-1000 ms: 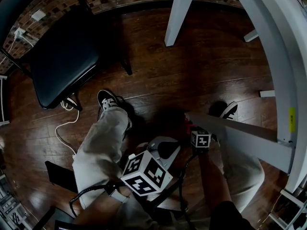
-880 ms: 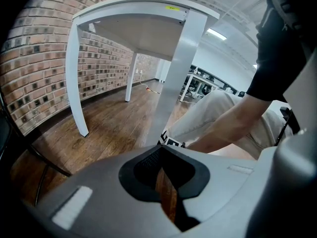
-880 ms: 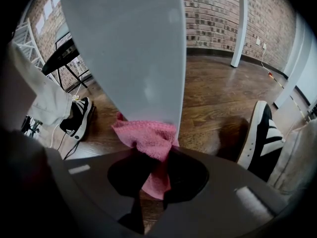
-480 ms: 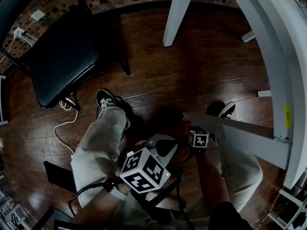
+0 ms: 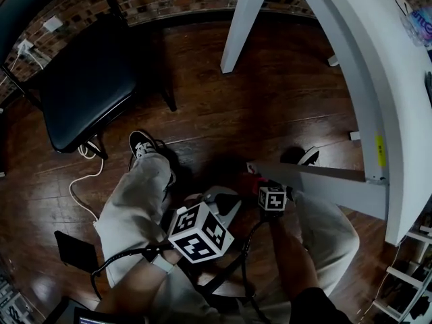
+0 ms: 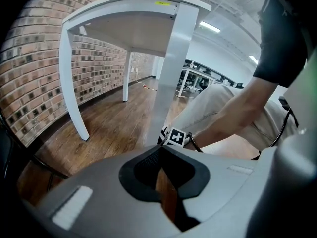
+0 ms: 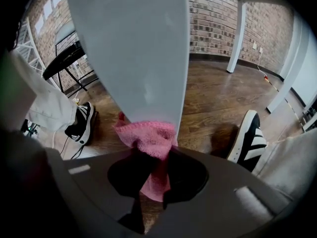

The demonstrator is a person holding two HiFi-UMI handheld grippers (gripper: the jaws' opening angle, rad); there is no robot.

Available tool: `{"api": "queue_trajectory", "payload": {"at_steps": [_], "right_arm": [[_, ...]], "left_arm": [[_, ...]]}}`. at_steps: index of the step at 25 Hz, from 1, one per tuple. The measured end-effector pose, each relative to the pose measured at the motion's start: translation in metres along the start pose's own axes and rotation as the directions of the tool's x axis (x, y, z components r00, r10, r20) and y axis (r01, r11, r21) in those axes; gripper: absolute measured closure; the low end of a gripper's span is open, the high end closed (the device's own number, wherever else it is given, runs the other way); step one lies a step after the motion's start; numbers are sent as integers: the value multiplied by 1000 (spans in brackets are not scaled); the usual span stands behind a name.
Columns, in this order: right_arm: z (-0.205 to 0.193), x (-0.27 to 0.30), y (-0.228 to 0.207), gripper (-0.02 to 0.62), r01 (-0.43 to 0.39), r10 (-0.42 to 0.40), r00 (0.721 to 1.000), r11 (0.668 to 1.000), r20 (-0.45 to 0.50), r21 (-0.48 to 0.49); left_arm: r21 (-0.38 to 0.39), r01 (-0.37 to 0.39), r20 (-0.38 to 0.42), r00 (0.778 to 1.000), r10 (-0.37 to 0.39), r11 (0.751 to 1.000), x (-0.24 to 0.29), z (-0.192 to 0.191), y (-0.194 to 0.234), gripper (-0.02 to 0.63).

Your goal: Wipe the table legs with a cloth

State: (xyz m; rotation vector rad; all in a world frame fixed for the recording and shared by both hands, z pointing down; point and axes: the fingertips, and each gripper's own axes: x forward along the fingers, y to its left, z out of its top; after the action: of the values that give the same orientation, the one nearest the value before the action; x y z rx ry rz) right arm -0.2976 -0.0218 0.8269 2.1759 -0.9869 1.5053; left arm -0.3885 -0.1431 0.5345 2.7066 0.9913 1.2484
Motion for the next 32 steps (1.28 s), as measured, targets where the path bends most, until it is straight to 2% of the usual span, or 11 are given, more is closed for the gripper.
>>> {"api": "queue_trajectory", "payload": {"at_steps": [10,16,24,32], "right_arm": [[29,-54,2,540,31,-30,999,999,39,-23],[46,-91,1,540,69,-68,994,998,81,-5],[64,-134,11,540,65,-60,989,997,135,-30],[82,-174,18,540,72,-64,984,996,169,-45]], "left_arm": [[57,-16,-6,1000,17,998,-5,-2,2,606],[98,-17,-1,1000,17,995,-7,-4,0,606],[143,-9,17,1000,6,990,-7,3,-8,606],[157,-7,37,999,1,988,-11,8,-11,606]]}}
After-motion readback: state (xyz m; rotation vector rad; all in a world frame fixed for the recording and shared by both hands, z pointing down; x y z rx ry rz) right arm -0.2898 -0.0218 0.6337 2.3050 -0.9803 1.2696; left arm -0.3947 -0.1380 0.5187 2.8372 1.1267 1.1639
